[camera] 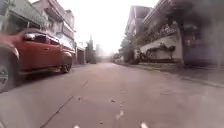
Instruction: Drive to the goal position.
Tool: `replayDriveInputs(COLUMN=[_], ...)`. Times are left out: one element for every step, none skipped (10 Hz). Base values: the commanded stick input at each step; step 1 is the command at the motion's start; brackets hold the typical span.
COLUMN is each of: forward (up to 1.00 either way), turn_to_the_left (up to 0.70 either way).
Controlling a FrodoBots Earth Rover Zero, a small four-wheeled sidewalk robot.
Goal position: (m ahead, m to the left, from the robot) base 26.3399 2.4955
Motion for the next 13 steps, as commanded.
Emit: replayDriveInputs(forward=[1.0, 1.0, 1.0, 1.0, 1.0, 1.0, 1.0, 1.0, 1.0, 1.0, 1.0, 1.0, 1.0], turn_to_the_left=[0.01, 0.01, 0.01, 0.01, 0.01, 0.01, 0.01, 0.01, 0.01, 0.01, 0.01, 0.01, 0.01])
